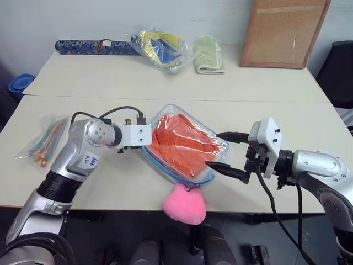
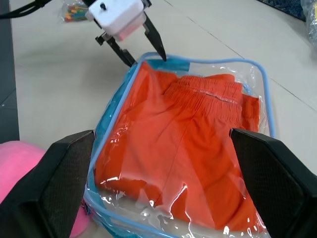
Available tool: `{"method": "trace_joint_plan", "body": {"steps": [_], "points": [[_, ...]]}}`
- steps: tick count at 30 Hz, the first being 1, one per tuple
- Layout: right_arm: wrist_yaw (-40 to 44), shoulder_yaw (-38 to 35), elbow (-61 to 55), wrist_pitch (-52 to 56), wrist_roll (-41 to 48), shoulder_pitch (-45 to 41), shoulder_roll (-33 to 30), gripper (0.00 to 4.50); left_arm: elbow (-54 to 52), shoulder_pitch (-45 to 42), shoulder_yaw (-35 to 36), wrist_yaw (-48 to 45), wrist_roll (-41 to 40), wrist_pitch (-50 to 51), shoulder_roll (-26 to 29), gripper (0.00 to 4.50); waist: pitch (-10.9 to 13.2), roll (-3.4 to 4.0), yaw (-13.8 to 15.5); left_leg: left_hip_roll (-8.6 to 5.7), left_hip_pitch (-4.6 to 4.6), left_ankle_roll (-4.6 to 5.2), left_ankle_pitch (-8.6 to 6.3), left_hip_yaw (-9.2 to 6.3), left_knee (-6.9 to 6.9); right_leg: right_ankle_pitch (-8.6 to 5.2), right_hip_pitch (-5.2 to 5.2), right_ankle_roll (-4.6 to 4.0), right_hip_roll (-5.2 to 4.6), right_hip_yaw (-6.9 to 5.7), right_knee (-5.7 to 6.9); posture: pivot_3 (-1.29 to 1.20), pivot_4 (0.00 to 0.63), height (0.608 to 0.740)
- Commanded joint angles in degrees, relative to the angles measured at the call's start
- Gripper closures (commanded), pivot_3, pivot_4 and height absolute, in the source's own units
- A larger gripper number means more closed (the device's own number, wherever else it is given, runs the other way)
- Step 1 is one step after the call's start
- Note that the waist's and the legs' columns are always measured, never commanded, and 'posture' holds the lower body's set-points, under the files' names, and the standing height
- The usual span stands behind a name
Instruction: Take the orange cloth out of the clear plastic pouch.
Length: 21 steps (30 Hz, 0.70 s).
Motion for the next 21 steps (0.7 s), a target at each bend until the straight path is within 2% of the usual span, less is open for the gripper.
{"method": "trace_joint_plan", "body": {"steps": [1,8,10,15,17,21], "points": [[-0.5,-2.0,-2.0,-1.3,-0.1,0.3,0.0,0.00,6.1,-3.4,0.4,-1.7,-1.9,-12.3,3.5,2.29,0.0,0.00,0.0,0.00,0.00,0.00,0.00,0.00,-0.01,0.00,0.00,0.00,0.00,-0.01,-0.01,0.00,0.150,0.740],[-2.0,-2.8,-3.0,-1.2,-0.3,1.0,0.3,0.00,19.6,-9.8,-0.6,-2.8,-2.9,-27.3,3.8,2.29,0.0,0.00,0.1,-0.05,-0.04,0.00,0.00,0.01,0.01,0.00,0.01,0.01,0.02,-0.13,-0.02,0.00,0.150,0.740],[-2.5,-3.4,-3.5,-0.9,0.1,1.6,0.3,0.00,23.2,-10.9,-0.4,-5.0,-5.9,-32.5,3.3,2.29,0.0,0.00,0.1,-0.05,-0.04,0.00,0.00,0.02,0.00,0.01,0.00,0.01,0.05,-0.21,-0.02,0.00,0.150,0.740],[-1.9,-4.6,-5.0,-0.4,1.1,3.5,-0.8,0.00,30.1,-12.3,-0.7,-17.4,-16.1,-42.8,2.1,2.29,0.0,0.00,0.0,-0.05,-0.05,0.00,0.00,0.06,0.02,0.01,-0.01,0.02,0.06,-0.37,-0.01,0.00,0.150,0.740],[-1.7,-5.2,-5.0,-0.2,1.6,3.5,-1.1,0.00,33.1,-14.1,-1.1,-19.9,-17.9,-45.4,-0.2,2.29,0.0,0.00,0.1,-0.05,-0.03,0.00,0.00,0.08,0.04,0.01,-0.01,0.02,0.08,-0.41,0.01,0.00,0.150,0.740],[-2.1,-5.2,-4.9,-0.1,1.8,3.0,-1.4,0.00,41.9,-18.5,-2.9,-18.5,-14.5,-53.0,-5.1,2.29,0.0,-0.01,0.3,-0.20,-0.14,0.08,0.02,-0.03,0.14,0.04,0.04,0.08,0.17,-0.47,0.01,0.00,0.150,0.740]]}}
